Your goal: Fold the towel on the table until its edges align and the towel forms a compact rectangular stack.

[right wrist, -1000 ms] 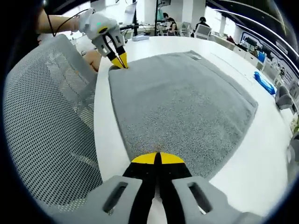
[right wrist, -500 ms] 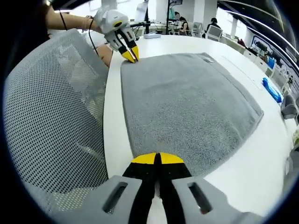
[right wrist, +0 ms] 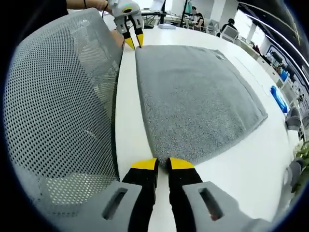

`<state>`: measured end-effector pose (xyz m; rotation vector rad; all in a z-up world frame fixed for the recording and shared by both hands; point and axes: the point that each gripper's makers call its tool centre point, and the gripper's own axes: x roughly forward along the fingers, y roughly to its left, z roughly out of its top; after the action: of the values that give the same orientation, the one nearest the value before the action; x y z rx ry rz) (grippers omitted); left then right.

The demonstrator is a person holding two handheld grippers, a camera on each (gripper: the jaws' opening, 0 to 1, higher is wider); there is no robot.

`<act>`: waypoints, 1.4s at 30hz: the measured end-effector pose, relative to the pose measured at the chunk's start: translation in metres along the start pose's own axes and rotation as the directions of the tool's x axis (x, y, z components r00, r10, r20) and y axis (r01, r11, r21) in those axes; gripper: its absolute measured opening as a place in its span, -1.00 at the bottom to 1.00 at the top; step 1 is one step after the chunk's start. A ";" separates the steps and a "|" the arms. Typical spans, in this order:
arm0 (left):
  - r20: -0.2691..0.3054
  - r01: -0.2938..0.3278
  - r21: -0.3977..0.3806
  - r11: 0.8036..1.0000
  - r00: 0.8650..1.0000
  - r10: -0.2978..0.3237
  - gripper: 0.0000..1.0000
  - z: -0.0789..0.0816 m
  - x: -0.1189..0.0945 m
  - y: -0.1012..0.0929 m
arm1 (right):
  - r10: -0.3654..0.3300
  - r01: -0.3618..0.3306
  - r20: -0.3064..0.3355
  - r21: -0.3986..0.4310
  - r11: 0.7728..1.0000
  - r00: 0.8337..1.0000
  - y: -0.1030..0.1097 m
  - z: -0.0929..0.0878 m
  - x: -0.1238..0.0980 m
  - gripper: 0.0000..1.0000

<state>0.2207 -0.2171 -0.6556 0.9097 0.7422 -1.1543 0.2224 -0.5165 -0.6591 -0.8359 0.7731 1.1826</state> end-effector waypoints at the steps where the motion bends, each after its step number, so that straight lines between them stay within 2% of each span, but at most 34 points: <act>1: -0.005 -0.008 -0.001 1.000 1.000 0.008 -0.77 -0.001 0.000 0.001 | 0.004 -0.004 0.016 0.012 1.000 1.000 0.002 0.001 0.000 -0.87; 3: -0.017 -0.024 0.010 1.000 1.000 0.024 -0.78 -0.002 0.000 0.004 | 0.007 -0.008 0.023 0.031 0.999 1.000 0.003 0.001 0.000 -0.83; 7: -0.020 -0.036 0.000 0.999 0.999 0.036 -0.80 -0.002 0.000 0.006 | -0.023 0.023 0.000 -0.008 1.000 1.000 0.000 -0.001 0.001 -0.93; 10: -0.009 -0.044 -0.013 0.999 0.999 0.044 -0.83 -0.001 0.001 0.006 | -0.028 0.028 -0.002 0.021 0.999 1.000 -0.002 0.000 0.001 -0.96; 12: 0.002 -0.057 -0.050 0.997 0.998 0.058 -0.87 -0.001 0.001 0.006 | -0.034 0.034 0.004 0.063 0.997 0.999 -0.004 0.000 0.001 -0.97; 14: 0.026 -0.071 -0.119 0.990 0.997 0.075 -0.90 0.001 0.001 0.007 | -0.025 0.023 0.017 0.128 0.992 1.000 -0.005 0.001 0.000 -1.00; 19: 0.052 -0.098 -0.154 0.983 0.993 0.107 -0.95 0.006 -0.009 0.011 | -0.055 0.042 0.058 0.202 0.978 0.997 -0.008 0.006 -0.008 -1.00; 21: 0.093 -0.129 -0.198 0.972 0.984 0.150 -0.96 0.014 -0.017 0.018 | -0.089 0.057 0.108 0.270 0.961 0.990 -0.013 0.013 -0.015 -1.00; 23: 0.152 -0.139 -0.262 0.955 0.971 0.183 -0.96 0.025 -0.028 0.025 | -0.124 0.066 0.156 0.335 0.940 0.980 -0.020 0.022 -0.024 -1.00; 24: 0.183 -0.142 -0.291 0.946 0.962 0.201 -0.96 0.031 -0.034 0.029 | -0.146 0.063 0.192 0.383 0.922 0.970 -0.026 0.028 -0.031 -1.00; 26: 0.219 -0.137 -0.332 0.933 0.951 0.218 -0.96 0.039 -0.044 0.035 | -0.174 0.067 0.220 0.423 0.904 0.960 -0.032 0.034 -0.039 -1.00; 27: 0.231 -0.142 -0.341 0.929 0.946 0.229 -0.96 0.042 -0.048 0.038 | -0.213 0.074 0.258 0.461 0.885 0.942 -0.041 0.043 -0.050 -1.00; 28: 0.235 -0.145 -0.344 0.928 0.943 0.235 -0.96 0.044 -0.050 0.039 | -0.226 0.076 0.270 0.472 0.879 0.936 -0.044 0.046 -0.055 -1.00; 29: 0.260 -0.155 -0.363 0.919 0.930 0.259 -0.96 0.051 -0.060 0.046 | -0.247 0.086 0.284 0.479 0.873 0.927 -0.049 0.051 -0.062 -1.00; 31: 0.288 -0.158 -0.384 0.910 0.916 0.280 -0.96 0.057 -0.069 0.052 | -0.276 0.102 0.302 0.485 0.869 0.913 -0.054 0.058 -0.074 -1.00; 34: 0.314 -0.168 -0.398 0.902 0.899 0.306 -0.96 0.067 -0.085 0.059 | -0.316 0.121 0.323 0.504 0.855 0.892 -0.061 0.065 -0.088 -1.00; 38: 0.328 -0.180 -0.391 0.902 0.889 0.320 -0.96 0.077 -0.096 0.061 | -0.366 0.118 0.360 0.555 0.824 0.858 -0.066 0.074 -0.107 -1.00; 42: 0.363 -0.186 -0.404 0.896 0.866 0.343 -0.96 0.088 -0.110 0.063 | -0.403 0.105 0.383 0.603 0.791 0.831 -0.068 0.077 -0.124 -1.00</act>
<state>0.2566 -0.2388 -0.5070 0.4107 0.4242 -0.8843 0.2686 -0.5175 -0.5054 -0.1128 0.5032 0.7881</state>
